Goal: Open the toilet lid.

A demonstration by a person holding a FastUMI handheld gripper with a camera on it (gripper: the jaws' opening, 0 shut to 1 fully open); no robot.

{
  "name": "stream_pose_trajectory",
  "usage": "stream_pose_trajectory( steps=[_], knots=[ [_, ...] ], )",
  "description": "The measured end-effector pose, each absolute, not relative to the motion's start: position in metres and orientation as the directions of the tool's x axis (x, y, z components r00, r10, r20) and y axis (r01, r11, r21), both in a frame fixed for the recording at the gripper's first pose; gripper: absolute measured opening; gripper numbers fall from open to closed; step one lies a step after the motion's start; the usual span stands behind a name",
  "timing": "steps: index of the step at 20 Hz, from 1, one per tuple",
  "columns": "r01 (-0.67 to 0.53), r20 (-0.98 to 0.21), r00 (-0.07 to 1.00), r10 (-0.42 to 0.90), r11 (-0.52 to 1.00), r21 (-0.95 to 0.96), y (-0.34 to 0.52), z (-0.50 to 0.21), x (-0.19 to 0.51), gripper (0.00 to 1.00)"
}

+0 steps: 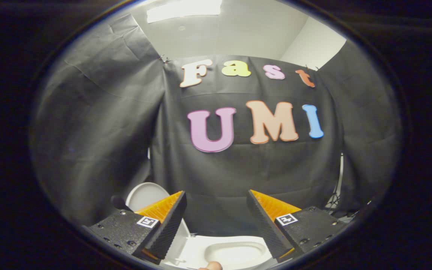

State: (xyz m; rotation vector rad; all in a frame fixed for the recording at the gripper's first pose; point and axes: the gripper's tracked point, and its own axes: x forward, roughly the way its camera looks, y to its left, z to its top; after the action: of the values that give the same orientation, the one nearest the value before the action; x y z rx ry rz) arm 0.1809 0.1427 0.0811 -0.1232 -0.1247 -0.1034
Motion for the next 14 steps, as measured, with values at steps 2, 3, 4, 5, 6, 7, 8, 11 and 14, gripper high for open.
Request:
stream_pose_trajectory(
  steps=[2,3,4,5,6,7,8,11,14],
  knots=[
    [0.169,0.121,0.981,-0.154,0.978,-0.121,0.102,0.076,0.173,0.98],
    [0.188,0.114,0.978,-0.174,0.974,-0.124,0.084,0.074,0.169,0.98],
    [0.204,0.109,0.976,-0.191,0.971,-0.124,0.069,0.071,0.166,0.98],
    [0.213,0.104,0.974,-0.201,0.970,-0.120,0.055,0.069,0.164,0.98],
    [0.217,0.099,0.974,-0.206,0.969,-0.117,0.043,0.066,0.162,0.97],
    [0.224,0.094,0.972,-0.214,0.968,-0.116,0.032,0.063,0.160,0.98],
    [0.234,0.087,0.971,-0.225,0.965,-0.116,0.021,0.059,0.159,0.98],
    [0.252,0.077,0.967,-0.245,0.961,-0.115,-0.005,0.050,0.155,0.98],
    [0.273,0.061,0.962,-0.268,0.955,-0.113,-0.026,0.041,0.153,0.98]
  ],
)
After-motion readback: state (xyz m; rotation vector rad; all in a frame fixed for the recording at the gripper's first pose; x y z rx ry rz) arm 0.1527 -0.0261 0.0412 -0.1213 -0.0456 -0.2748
